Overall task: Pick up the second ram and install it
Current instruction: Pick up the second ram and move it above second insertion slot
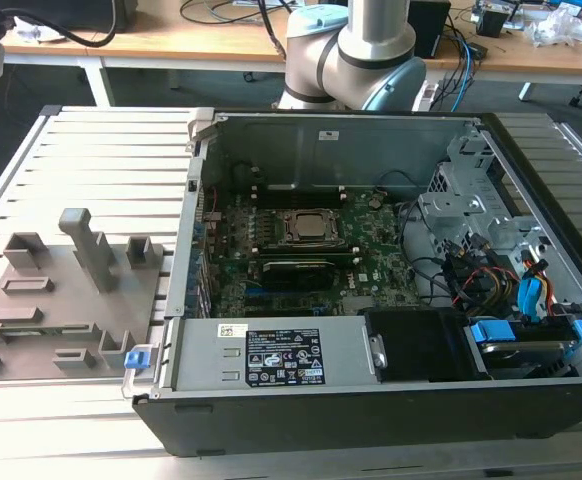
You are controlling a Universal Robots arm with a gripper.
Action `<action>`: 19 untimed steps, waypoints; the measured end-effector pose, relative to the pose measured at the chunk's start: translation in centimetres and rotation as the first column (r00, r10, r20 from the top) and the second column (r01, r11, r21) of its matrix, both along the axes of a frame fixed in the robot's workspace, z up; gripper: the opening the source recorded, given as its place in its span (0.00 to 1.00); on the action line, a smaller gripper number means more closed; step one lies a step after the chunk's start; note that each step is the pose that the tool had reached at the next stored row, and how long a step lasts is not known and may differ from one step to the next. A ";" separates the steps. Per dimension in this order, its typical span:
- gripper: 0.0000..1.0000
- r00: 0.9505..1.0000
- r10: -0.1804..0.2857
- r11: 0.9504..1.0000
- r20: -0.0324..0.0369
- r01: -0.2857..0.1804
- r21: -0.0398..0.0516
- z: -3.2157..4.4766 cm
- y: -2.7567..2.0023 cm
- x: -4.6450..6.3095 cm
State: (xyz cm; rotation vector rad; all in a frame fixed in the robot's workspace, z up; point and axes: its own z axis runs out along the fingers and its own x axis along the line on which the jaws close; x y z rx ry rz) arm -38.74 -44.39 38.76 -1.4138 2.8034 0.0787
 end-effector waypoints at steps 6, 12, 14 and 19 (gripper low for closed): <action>0.11 0.995 0.101 0.995 0.000 -0.101 0.000 0.00 0.00 0.0; 0.11 0.984 0.180 0.984 0.000 -0.180 0.000 0.00 0.00 0.0; 0.11 0.979 0.206 0.979 0.000 -0.206 0.000 0.00 0.00 0.0; 0.11 0.953 0.304 0.953 0.000 -0.304 0.000 0.00 0.00 0.0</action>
